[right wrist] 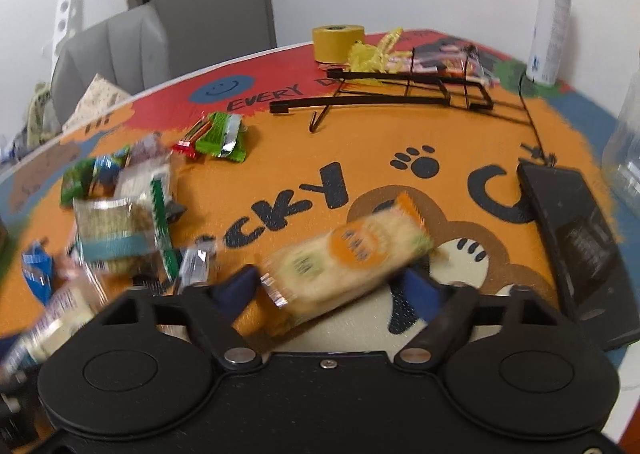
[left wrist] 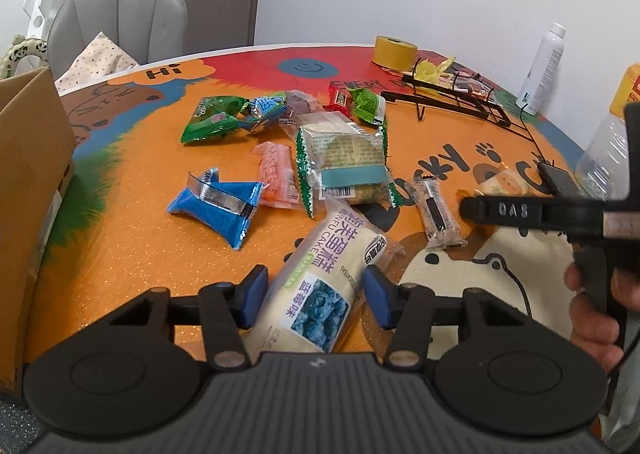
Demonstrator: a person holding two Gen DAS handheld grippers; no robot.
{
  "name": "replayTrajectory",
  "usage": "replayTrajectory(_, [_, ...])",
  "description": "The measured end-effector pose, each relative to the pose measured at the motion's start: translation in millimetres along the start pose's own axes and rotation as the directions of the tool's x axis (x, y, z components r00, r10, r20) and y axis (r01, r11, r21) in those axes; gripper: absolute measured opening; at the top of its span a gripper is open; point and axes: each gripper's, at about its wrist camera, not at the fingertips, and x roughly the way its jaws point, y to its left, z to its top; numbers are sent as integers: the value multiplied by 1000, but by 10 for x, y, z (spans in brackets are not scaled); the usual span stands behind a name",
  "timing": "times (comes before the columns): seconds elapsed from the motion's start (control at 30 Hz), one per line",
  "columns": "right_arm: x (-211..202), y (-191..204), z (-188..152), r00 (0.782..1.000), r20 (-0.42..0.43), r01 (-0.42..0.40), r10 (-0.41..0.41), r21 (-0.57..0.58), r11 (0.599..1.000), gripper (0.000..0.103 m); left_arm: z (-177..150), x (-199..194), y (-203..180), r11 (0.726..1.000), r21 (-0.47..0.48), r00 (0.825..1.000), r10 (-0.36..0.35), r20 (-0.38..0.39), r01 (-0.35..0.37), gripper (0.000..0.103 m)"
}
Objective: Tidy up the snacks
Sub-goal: 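Reach the left tool to the white Runfu cake bag while the right tool reaches the orange rice cracker pack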
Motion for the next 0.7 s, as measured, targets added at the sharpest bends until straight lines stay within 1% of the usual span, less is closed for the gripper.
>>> replayTrajectory(0.03, [-23,9,-17,1000,6,6,-6,-16,1000,60,-2,0,-7,1000,1,1000,3,0,-3,52])
replayTrajectory(0.1, [-77,1,-47,1000,13,7,-7,-36,999,42,-6,1,-19,1000,0,1000,10,2,-10,53])
replayTrajectory(0.13, [-103,-9,-61,1000,13,3,-2,-40,999,38,-12,2,-19,1000,-1,1000,13,3,-13,54])
replayTrajectory(0.2, [-154,-33,-94,1000,11,-15,16,-48,999,24,-20,0,-35,1000,2,1000,24,6,-24,55])
replayTrajectory(0.37, [-279,-97,-194,997,3,-72,72,-55,996,4,-59,-2,-115,998,30,998,58,15,-58,55])
replayTrajectory(0.4, [-305,-113,-219,996,1,-85,85,-58,995,2,-73,-1,-142,997,45,998,67,19,-68,55])
replayTrajectory(0.47, [-356,-138,-268,995,0,-102,102,-63,993,1,-102,-3,-185,994,70,996,84,26,-86,55])
replayTrajectory(0.53, [-410,-165,-318,994,0,-112,113,-73,991,1,-123,-12,-202,993,74,995,91,36,-93,53])
replayTrajectory(0.57, [-431,-176,-334,994,-1,-112,112,-79,991,1,-128,-19,-199,993,70,995,88,41,-91,50])
replayTrajectory(0.6, [-449,-190,-343,994,-6,-113,113,-82,990,2,-131,-30,-195,994,64,996,83,45,-85,43])
replayTrajectory(0.63, [-458,-204,-335,993,-14,-118,117,-77,990,3,-127,-40,-193,995,59,996,77,48,-79,38])
replayTrajectory(0.67, [-464,-220,-309,992,-20,-128,127,-65,990,16,-120,-55,-196,996,52,996,75,48,-77,32])
replayTrajectory(0.7, [-465,-229,-284,993,-14,-122,121,-57,991,31,-114,-72,-206,996,50,996,76,52,-79,30])
